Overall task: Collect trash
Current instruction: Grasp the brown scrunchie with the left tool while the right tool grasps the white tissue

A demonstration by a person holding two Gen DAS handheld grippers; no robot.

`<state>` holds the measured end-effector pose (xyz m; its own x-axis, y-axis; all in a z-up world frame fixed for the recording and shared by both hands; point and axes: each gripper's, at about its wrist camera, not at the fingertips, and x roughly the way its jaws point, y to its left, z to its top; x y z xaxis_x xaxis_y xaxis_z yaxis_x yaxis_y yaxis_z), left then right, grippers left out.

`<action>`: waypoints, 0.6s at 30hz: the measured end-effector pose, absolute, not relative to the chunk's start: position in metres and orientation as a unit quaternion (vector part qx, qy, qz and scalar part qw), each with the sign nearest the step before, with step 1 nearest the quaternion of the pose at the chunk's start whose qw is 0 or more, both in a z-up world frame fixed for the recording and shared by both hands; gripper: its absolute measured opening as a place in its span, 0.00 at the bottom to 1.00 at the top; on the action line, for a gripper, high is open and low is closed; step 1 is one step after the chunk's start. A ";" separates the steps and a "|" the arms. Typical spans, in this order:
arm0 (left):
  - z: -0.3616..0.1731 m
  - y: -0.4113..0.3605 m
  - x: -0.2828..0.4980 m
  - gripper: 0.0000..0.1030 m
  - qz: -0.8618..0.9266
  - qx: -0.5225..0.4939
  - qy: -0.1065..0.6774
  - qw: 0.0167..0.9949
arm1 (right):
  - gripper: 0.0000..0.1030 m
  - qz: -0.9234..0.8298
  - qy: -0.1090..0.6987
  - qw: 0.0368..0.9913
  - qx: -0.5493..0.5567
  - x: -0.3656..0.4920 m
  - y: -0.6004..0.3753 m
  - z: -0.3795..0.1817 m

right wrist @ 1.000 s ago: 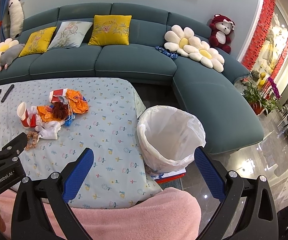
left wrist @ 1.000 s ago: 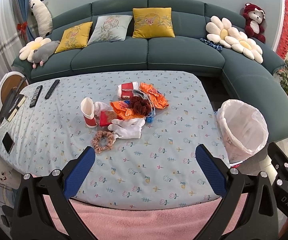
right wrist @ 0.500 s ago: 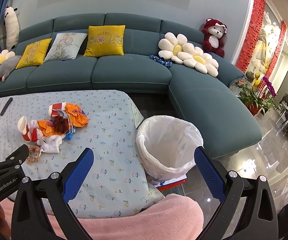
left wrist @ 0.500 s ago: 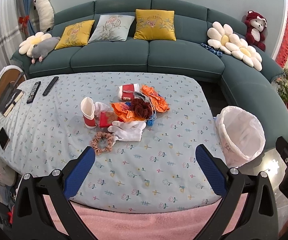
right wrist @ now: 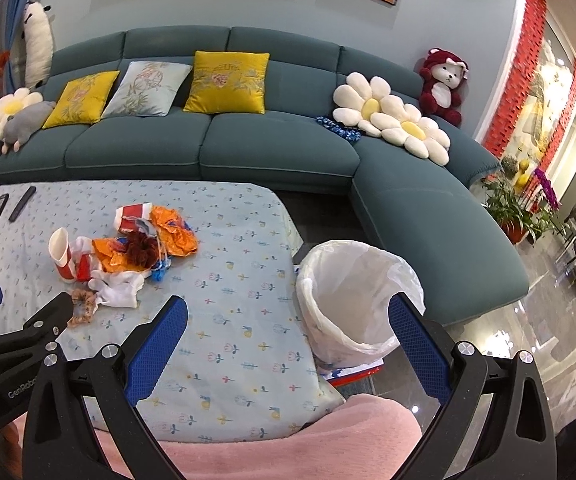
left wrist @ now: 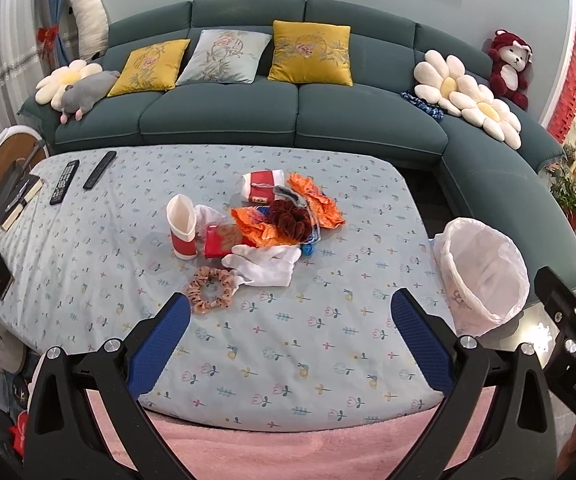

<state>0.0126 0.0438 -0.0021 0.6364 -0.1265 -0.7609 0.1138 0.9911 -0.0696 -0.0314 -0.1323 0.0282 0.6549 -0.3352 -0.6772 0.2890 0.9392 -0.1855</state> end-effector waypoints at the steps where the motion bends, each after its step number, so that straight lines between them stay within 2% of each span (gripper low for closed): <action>1: -0.005 0.048 0.015 0.93 -0.065 -0.010 0.424 0.903 | 0.93 -0.169 0.379 0.909 -0.032 -0.029 -0.128 0.027; 6: -0.025 0.076 0.029 0.93 -0.043 -0.014 0.439 0.897 | 0.93 -0.148 0.389 0.909 -0.032 -0.012 -0.109 0.014; 18: -0.117 0.164 0.095 0.93 0.024 -0.047 0.520 0.853 | 0.93 -0.085 0.434 0.896 -0.030 0.062 -0.050 -0.044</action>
<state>0.0948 0.1637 -0.1171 0.4589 -0.0084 -0.8885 -0.0893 0.9944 -0.0556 0.0619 -0.0501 -0.0441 0.6081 -0.1785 -0.7735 0.1270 0.9837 -0.1272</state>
